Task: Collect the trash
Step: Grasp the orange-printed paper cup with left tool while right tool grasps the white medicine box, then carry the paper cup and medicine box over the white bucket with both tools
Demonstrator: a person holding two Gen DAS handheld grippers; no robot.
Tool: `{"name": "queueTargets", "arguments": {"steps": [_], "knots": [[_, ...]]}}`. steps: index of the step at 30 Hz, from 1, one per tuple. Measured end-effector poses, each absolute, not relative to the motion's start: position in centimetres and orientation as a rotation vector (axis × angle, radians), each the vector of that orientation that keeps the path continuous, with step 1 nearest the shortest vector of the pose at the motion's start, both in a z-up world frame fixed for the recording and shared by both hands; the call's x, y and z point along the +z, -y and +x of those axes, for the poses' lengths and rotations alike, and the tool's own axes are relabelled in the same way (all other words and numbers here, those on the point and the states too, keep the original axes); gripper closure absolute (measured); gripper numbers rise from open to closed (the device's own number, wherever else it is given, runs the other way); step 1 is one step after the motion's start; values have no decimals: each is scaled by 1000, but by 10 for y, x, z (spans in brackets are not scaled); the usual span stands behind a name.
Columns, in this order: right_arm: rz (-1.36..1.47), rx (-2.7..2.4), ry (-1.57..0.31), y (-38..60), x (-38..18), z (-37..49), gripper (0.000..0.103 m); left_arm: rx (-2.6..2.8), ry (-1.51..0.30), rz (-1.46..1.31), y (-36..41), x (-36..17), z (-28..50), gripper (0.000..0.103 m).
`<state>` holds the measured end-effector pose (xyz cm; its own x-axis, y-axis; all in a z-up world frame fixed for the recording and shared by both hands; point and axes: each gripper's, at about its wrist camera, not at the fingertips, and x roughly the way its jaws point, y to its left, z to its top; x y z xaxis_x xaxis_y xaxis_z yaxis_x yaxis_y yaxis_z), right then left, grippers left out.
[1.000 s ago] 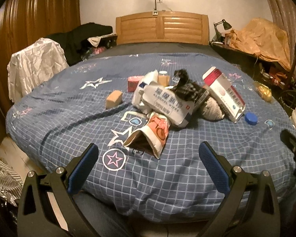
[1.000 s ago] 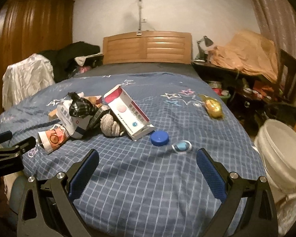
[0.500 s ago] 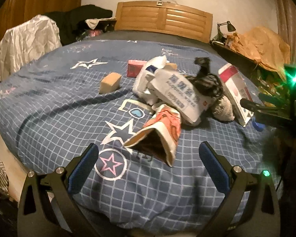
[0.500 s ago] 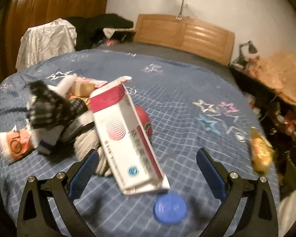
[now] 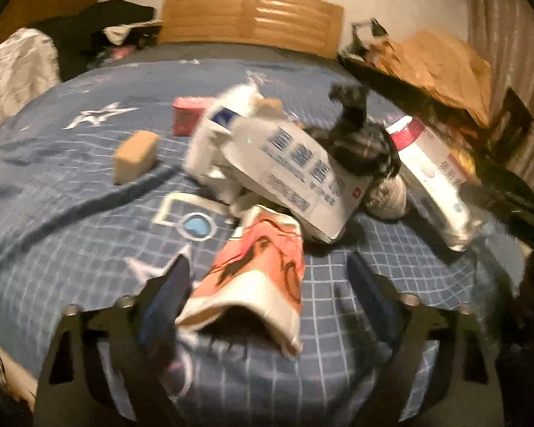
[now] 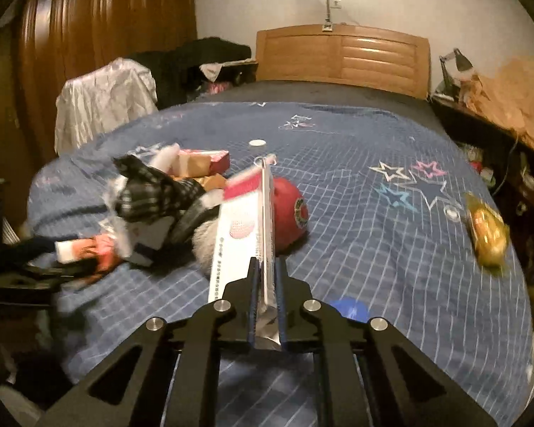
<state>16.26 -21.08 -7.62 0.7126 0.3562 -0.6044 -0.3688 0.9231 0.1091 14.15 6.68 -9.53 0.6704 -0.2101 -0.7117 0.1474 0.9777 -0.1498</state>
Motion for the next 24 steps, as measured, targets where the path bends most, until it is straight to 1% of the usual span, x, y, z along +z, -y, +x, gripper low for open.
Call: {"name": "queueTargets", "arguments": {"steps": [1, 4, 7, 9, 15, 20, 24], "knots": [[0, 406, -665, 213, -72, 155, 93, -202, -834, -69, -64, -100, 146, 41], [43, 419, -658, 217, -67, 122, 93, -209, -822, -46, -63, -103, 144, 56], [69, 430, -654, 214, -65, 102, 93, -222, -810, -84, -71, -101, 136, 66], [74, 432, -654, 211, -65, 91, 93, -210, -809, -107, -77, -99, 129, 69], [82, 439, -655, 202, -65, 71, 93, -186, -774, -111, -81, -81, 103, 69], [100, 436, -636, 208, -61, 63, 94, -176, -705, -119, -80, -51, 84, 69], [129, 412, -590, 222, -45, 50, 94, -193, -664, -114, -66, -26, 81, 69]]}}
